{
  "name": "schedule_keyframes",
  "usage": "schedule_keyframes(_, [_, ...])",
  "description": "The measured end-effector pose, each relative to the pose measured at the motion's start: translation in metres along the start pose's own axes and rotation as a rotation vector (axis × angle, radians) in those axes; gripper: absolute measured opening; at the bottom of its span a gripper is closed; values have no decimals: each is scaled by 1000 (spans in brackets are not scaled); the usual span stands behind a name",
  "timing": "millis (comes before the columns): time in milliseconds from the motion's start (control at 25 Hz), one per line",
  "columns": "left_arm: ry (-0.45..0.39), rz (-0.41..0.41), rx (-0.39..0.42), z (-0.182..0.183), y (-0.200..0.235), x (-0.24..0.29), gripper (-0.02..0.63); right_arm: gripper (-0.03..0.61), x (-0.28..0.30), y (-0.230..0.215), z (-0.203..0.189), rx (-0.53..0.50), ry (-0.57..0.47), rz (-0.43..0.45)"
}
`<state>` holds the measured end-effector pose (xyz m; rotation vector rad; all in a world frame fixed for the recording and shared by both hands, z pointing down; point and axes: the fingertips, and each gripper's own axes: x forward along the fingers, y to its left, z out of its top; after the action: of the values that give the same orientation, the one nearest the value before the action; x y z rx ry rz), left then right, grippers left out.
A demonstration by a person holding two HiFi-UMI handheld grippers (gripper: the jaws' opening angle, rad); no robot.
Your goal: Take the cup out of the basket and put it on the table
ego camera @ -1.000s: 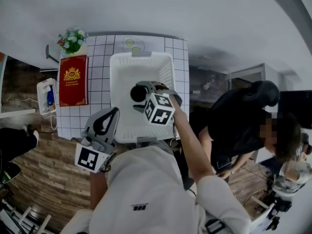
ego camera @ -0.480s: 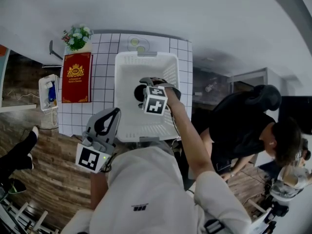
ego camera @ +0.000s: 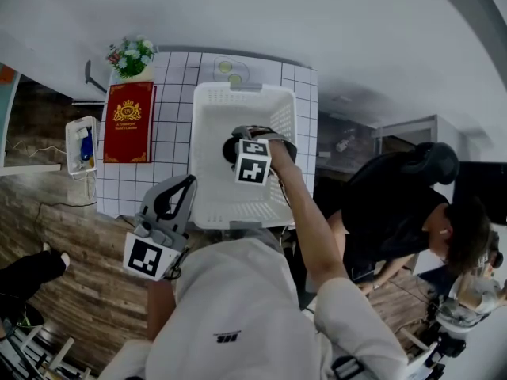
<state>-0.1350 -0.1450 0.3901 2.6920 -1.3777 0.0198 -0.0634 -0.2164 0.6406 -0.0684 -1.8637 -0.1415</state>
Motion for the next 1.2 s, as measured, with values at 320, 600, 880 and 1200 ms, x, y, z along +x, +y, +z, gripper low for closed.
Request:
schedule_keyframes(320, [-4, -6, 9, 2, -2, -1, 11, 393, -2, 2, -1, 10, 5, 16])
schedule_keyframes(600, [2, -14, 13, 2, -4, -1, 11, 391, -5, 2, 1, 16, -1, 20])
schedule_keyframes(880, [-5, -25, 17, 4, -7, -2, 11, 390, -20, 2, 7, 10, -4, 19])
schedule_keyframes(1200, [-9, -40, 21, 5, -13, -4, 11, 390, -46, 8, 18, -11, -14, 30])
